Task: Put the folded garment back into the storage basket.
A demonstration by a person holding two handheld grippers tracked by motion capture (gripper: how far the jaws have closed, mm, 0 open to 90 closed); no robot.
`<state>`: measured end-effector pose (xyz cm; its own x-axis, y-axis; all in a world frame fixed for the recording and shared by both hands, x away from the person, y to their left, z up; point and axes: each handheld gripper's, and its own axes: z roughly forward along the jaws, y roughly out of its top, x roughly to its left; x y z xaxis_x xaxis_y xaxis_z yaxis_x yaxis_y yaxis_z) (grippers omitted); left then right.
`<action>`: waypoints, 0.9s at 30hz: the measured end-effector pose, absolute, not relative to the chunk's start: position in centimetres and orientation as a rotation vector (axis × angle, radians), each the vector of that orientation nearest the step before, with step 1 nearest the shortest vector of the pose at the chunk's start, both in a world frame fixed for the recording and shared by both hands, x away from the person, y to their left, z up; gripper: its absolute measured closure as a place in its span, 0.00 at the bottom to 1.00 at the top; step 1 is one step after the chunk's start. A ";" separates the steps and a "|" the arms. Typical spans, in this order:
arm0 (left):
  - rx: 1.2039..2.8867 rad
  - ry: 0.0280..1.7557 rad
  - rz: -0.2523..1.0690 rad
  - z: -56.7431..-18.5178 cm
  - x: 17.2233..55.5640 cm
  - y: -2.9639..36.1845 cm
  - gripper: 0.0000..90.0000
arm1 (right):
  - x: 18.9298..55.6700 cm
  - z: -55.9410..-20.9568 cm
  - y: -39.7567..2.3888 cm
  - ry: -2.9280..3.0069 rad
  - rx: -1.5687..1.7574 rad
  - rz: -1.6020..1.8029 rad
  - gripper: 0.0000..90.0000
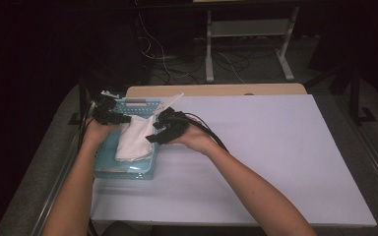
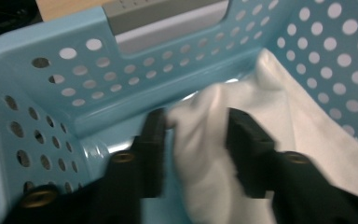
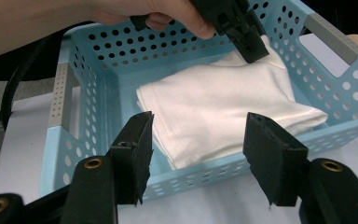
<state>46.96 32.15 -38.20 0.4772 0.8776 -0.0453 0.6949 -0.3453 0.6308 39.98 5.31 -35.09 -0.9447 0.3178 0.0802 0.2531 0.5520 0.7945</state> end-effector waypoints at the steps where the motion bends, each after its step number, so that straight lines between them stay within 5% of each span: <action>1: 2.129 1.285 0.388 -38.1 46.9 32.2 0.50 | 40.0 -35.1 5.2 2.703 0.501 1.364 0.46; 5: 2.091 1.279 0.385 -37.5 46.4 32.2 0.30 | 40.2 -35.1 4.6 2.703 0.517 1.354 0.44; 10: 2.066 1.246 0.353 -36.8 45.8 31.5 0.17 | 40.5 -35.1 3.8 2.695 0.543 1.358 0.43; 27: 2.045 1.135 0.317 -35.3 42.0 27.9 0.00 | 40.9 -35.6 0.5 2.657 0.606 1.386 0.33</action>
<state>42.01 27.85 -35.30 0.5736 0.8072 -0.1396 0.6182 -0.3147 0.7203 40.91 0.46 -35.60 -0.9181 0.3819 0.1064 0.3058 0.5113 0.8031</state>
